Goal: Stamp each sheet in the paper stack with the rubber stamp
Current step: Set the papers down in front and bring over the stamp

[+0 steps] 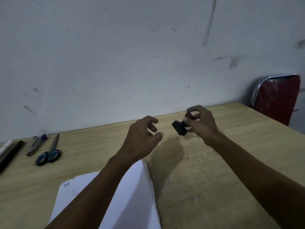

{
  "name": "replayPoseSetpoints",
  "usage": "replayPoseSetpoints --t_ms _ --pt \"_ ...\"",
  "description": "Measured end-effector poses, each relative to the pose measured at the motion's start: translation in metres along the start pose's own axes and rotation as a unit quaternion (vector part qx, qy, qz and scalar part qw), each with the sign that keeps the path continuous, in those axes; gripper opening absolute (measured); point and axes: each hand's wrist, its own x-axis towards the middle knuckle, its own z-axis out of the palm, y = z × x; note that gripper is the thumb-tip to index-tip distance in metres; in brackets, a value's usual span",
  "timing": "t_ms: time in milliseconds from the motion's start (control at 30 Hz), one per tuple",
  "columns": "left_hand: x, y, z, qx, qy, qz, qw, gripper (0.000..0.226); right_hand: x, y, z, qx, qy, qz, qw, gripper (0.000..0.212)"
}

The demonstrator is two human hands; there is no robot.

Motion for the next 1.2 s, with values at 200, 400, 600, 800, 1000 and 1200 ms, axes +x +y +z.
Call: replayPoseSetpoints --t_ms 200,400,600,800,1000,1200 --pt "-0.076 0.017 -0.025 0.010 -0.006 -0.030 0.999 0.084 -0.115 -0.057 0.005 0.118 -0.099 0.028 0.988 0.023" --pt "-0.151 0.022 -0.035 -0.052 0.050 -0.019 0.997 0.058 -0.198 -0.089 0.004 0.157 -0.138 0.013 0.978 0.024" --pt "-0.196 0.032 -0.036 -0.098 0.085 -0.002 0.992 0.044 -0.239 -0.091 0.009 0.157 -0.144 0.005 0.977 0.021" --pt "-0.216 0.041 -0.029 -0.107 0.110 0.044 0.987 0.033 -0.260 -0.085 0.013 0.145 -0.145 0.005 0.979 0.025" --pt "-0.217 0.043 -0.026 -0.099 0.096 0.050 0.989 0.026 -0.267 -0.083 0.009 0.144 -0.160 0.035 0.976 0.039" --pt "-0.213 0.044 -0.022 -0.086 0.079 0.042 0.992 0.028 -0.268 -0.081 0.005 0.151 -0.140 0.052 0.977 0.041"
